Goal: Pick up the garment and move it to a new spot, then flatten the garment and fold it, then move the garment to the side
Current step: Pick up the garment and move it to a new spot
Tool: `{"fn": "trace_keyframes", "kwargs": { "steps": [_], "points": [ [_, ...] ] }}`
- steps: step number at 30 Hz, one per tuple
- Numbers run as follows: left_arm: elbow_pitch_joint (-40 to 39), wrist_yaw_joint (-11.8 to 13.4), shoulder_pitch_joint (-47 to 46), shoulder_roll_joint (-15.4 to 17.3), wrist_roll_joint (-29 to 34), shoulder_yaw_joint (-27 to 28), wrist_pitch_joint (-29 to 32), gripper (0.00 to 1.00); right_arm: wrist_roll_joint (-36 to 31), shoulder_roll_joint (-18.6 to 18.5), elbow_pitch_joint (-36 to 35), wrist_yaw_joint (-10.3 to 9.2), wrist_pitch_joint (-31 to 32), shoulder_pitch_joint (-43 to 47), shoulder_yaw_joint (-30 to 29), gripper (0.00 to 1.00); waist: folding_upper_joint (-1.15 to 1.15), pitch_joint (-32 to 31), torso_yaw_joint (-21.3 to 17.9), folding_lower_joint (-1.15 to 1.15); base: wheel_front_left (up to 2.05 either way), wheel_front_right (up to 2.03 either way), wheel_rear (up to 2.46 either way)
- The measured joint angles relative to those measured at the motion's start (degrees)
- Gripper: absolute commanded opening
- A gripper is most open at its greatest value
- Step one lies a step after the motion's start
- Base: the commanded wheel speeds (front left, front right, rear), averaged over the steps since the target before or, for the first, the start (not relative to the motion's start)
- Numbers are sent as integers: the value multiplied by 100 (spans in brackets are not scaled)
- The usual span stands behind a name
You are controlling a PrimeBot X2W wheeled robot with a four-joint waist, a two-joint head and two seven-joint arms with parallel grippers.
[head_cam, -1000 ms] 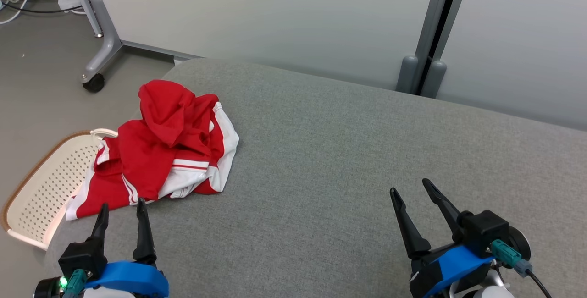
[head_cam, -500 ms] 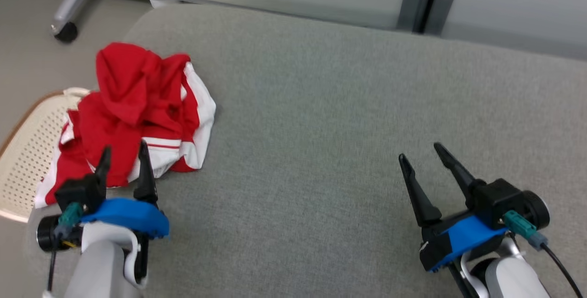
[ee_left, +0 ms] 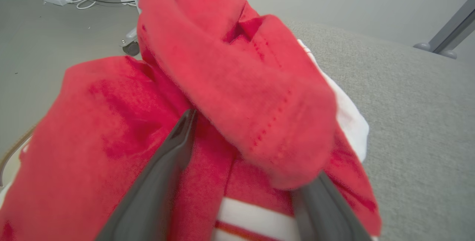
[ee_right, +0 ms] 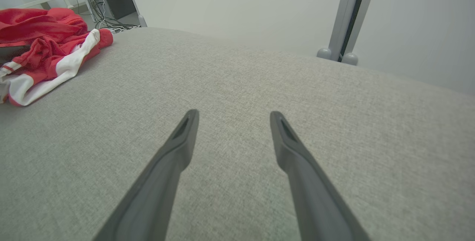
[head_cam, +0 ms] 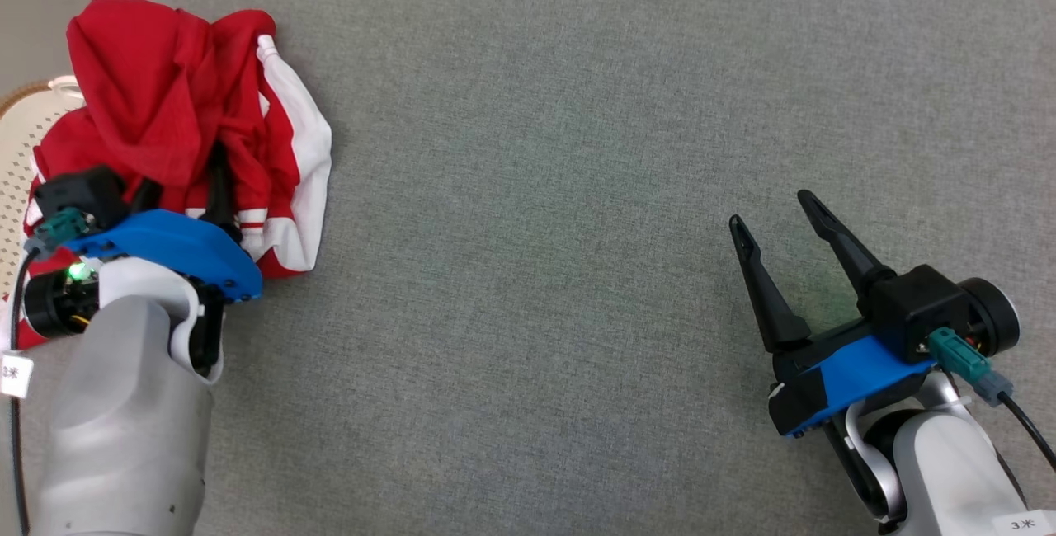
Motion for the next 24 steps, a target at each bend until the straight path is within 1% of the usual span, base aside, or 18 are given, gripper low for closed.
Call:
{"fn": "trace_keyframes", "kwargs": {
  "steps": [1,2,3,8,11,15,18,24],
  "points": [
    [80,-1,-79,21,-70,-25,-3,100,-7,-9,-8,0,0,-15,-10,100,0,37,-3,0,0,0,0],
    [129,-1,-134,56,-140,-38,-79,45,-7,-16,-8,0,0,-19,-20,100,1,56,-6,1,0,0,0],
    [159,-1,-170,100,-183,-54,-160,0,-16,-16,-8,0,0,-21,-32,100,1,60,-14,1,0,0,0],
    [210,-1,-198,293,-210,-68,-466,0,-35,-3,16,0,-26,-25,-99,100,0,-34,-31,-1,0,0,0],
    [-22,47,-126,313,-143,-19,-514,0,-18,21,65,0,-75,-23,-143,100,0,-184,-20,-1,0,0,0],
    [-880,208,214,371,48,146,-531,0,5,77,134,0,-187,8,-167,100,-1,-469,-12,-2,0,0,0],
    [-1457,318,638,381,200,241,-531,0,64,138,232,0,-261,92,-164,100,-1,-736,-30,-2,0,0,0],
    [-2510,458,1412,369,465,245,-531,0,153,233,385,0,-394,365,-205,100,-2,-1302,-146,-3,0,0,0]
  ]
}}
